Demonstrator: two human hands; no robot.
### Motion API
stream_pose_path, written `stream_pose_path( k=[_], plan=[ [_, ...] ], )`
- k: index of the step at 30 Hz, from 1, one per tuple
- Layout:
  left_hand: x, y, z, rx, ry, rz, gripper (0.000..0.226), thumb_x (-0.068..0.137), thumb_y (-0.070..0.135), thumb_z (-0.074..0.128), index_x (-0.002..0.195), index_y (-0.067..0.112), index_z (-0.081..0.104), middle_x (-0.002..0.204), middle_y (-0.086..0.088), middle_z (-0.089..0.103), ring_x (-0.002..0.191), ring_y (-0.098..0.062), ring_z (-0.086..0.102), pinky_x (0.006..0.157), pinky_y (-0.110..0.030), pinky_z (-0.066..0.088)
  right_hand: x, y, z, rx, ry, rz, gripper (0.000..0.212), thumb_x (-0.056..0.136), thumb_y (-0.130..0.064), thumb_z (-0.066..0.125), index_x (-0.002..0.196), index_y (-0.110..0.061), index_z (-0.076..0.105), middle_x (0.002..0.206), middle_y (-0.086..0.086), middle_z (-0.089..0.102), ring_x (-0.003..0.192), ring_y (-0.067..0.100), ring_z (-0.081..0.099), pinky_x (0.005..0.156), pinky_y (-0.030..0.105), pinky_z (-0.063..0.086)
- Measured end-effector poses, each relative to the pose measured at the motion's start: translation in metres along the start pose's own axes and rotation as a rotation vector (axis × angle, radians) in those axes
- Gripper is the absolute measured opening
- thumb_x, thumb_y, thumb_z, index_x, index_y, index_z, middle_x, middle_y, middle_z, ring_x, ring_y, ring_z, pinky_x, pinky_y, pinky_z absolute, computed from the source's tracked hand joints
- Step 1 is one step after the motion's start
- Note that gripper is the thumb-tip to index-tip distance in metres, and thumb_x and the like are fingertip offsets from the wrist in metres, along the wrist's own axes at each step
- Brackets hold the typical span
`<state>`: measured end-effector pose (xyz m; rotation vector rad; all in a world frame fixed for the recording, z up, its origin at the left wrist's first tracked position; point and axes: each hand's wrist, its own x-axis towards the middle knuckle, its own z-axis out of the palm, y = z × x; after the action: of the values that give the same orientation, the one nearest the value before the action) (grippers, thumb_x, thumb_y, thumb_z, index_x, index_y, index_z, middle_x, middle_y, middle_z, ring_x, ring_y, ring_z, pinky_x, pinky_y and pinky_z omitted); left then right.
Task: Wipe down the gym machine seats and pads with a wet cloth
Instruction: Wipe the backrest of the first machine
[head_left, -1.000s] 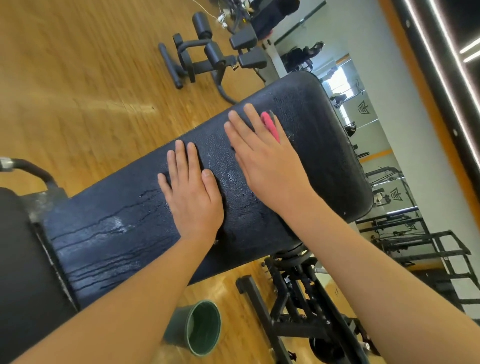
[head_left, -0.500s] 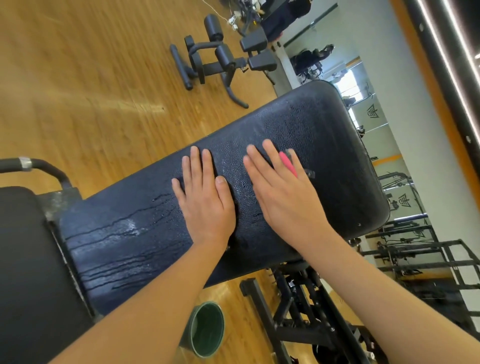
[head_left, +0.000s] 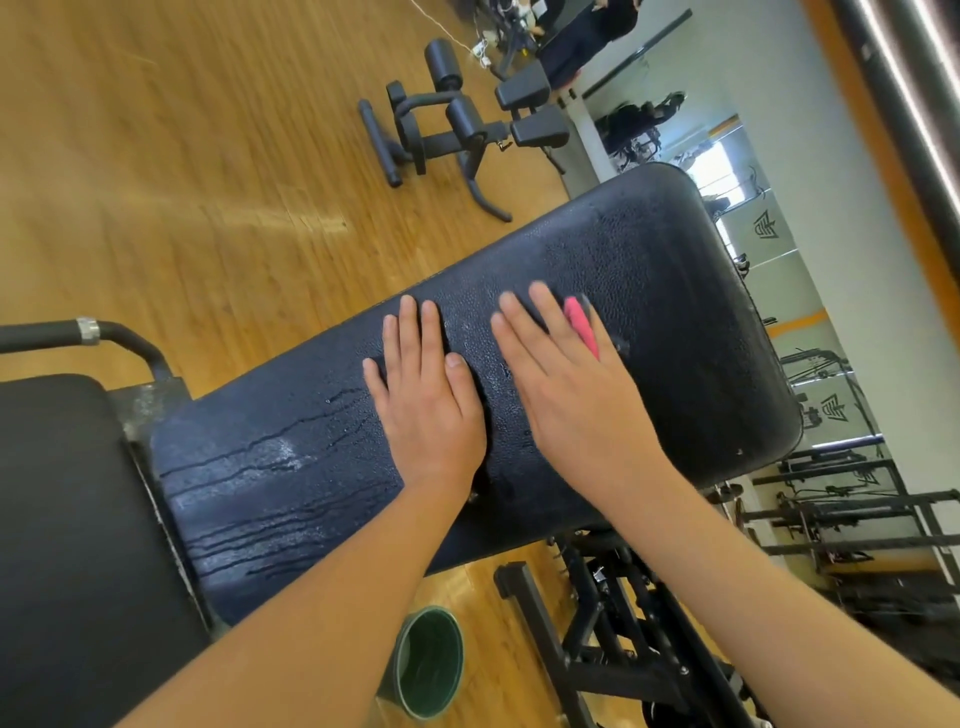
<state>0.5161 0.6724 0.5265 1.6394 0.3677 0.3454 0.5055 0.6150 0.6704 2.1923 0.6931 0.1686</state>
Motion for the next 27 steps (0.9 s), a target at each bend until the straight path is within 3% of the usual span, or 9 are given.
stream_pose_path(
  k=[6,12,19,22,27],
  plan=[
    [0.002,0.001,-0.002,-0.006,-0.021,-0.017,0.056,0.106,0.032,0.019,0.162,0.024,0.021,0.170,0.009,0.010,0.157,-0.008,0.000,0.126,-0.041,-0.004,-0.075,-0.007,0.005,-0.039,-0.065,0.004,0.080,0.090,-0.009,0.070,0.160,-0.010,0.031,0.167,0.011,0.030,0.157,0.032,0.019,0.126,0.052,0.015],
    [-0.010,-0.016,-0.020,-0.113,-0.058,-0.048,0.053,0.108,0.030,0.028,0.160,0.022,0.028,0.170,0.005,0.011,0.157,-0.010,0.005,0.125,-0.041,-0.004,-0.068,-0.010,0.005,-0.020,-0.078,0.018,0.077,0.091,-0.009,0.069,0.160,-0.011,0.033,0.169,0.009,0.028,0.158,0.032,0.017,0.125,0.055,0.020],
    [-0.024,-0.042,-0.016,0.012,-0.047,-0.039,0.055,0.108,0.033,0.019,0.162,0.022,0.021,0.171,0.006,0.009,0.157,-0.010,0.001,0.126,-0.037,-0.005,-0.066,-0.011,0.010,-0.038,-0.064,0.040,0.076,0.089,-0.008,0.071,0.158,-0.009,0.038,0.167,0.011,0.031,0.157,0.035,0.018,0.125,0.053,0.013],
    [-0.025,-0.044,-0.014,0.011,-0.038,-0.032,0.055,0.108,0.032,0.020,0.162,0.022,0.022,0.170,0.006,0.010,0.157,-0.009,0.002,0.127,-0.038,-0.004,-0.054,-0.012,0.010,-0.043,-0.071,0.014,0.073,0.093,-0.012,0.067,0.159,-0.008,0.035,0.168,0.010,0.029,0.157,0.034,0.017,0.126,0.052,0.010],
    [-0.024,-0.045,-0.012,0.009,-0.018,-0.024,0.054,0.108,0.032,0.019,0.161,0.022,0.021,0.170,0.008,0.010,0.157,-0.008,0.001,0.127,-0.039,-0.003,-0.007,-0.020,0.007,-0.046,-0.004,0.031,0.060,0.102,-0.016,0.054,0.159,-0.009,0.035,0.168,0.009,0.029,0.158,0.033,0.018,0.125,0.054,0.016]
  ],
)
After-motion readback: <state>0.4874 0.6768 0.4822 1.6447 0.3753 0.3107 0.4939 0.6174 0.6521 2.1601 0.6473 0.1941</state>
